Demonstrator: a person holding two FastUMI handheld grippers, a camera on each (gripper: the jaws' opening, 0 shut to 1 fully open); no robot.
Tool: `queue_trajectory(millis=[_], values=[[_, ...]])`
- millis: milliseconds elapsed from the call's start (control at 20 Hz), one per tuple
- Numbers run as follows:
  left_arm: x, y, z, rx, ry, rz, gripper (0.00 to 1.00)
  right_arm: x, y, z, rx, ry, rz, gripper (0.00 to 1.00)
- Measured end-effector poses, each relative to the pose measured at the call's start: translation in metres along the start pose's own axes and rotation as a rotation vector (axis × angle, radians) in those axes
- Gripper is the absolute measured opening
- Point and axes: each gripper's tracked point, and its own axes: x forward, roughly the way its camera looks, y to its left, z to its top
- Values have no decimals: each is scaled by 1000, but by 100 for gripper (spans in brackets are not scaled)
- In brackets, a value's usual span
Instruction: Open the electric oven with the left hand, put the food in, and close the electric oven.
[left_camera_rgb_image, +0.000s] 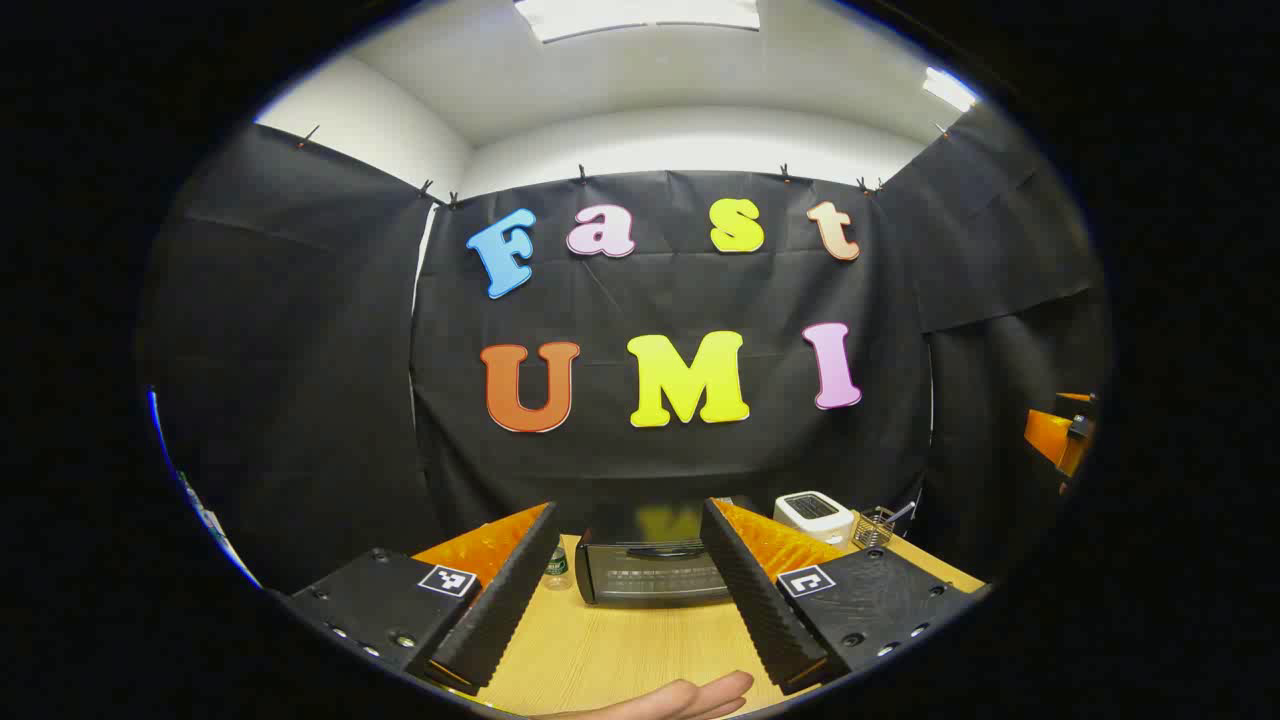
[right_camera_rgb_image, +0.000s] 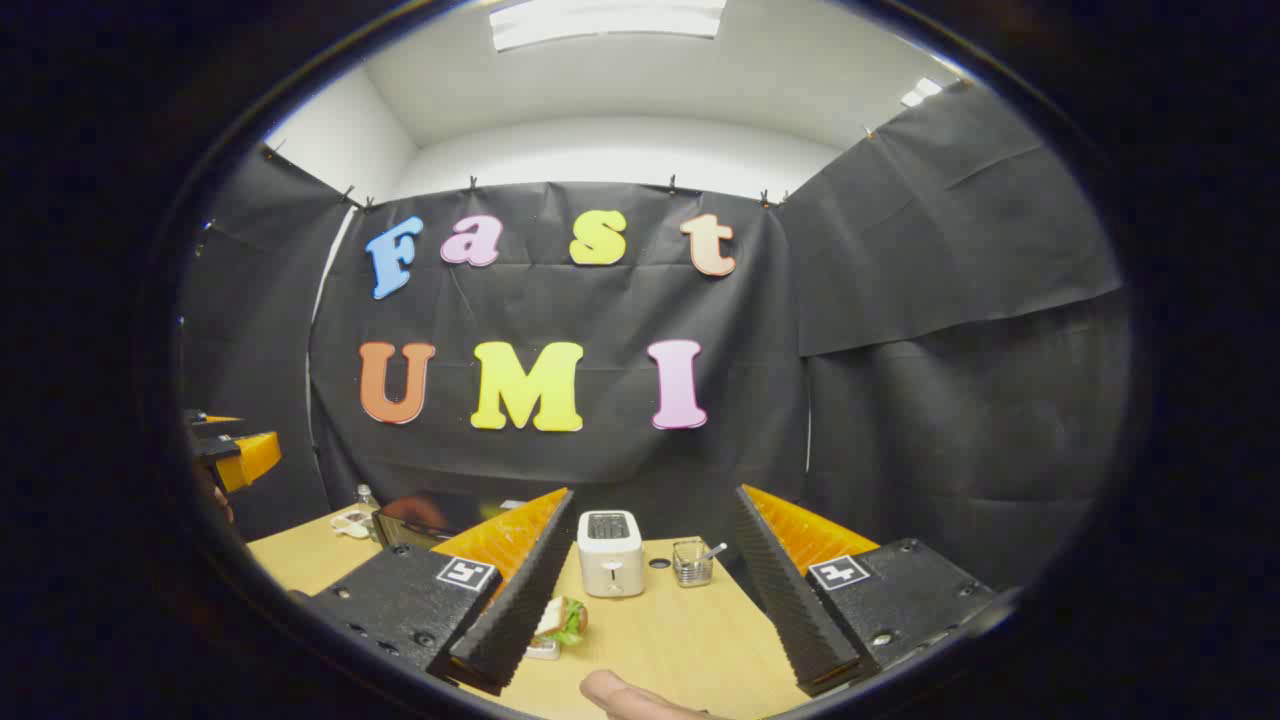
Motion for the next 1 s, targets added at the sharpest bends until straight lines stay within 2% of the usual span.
queue_trajectory(millis=[50, 100, 150, 500, 700, 750, 800, 1000], values=[[0, 3, 3, -2, -8, 16, 94, 0, -1, 1, 3, 0, 0, 99], [1, 5, 4, 1, -10, 24, 85, 0, 0, 2, 6, 1, 1, 99], [1, 3, 3, 8, -6, 22, 95, 0, 0, 4, 8, 0, 1, 99], [6, 1, 0, 15, 19, 13, 95, -2, 4, 10, 8, 1, 19, 99], [18, 1, 4, 17, 16, 9, 95, 2, 8, 15, 70, 15, 56, 98], [23, -1, 3, 13, 21, 11, 94, 4, 7, 17, 76, 11, 59, 91], [29, -2, 0, 7, 30, 10, 94, 7, 6, 16, 76, 11, 63, 98], [72, -11, -13, -7, 72, 3, 95, 21, 3, 21, 58, 1, 67, 98]])
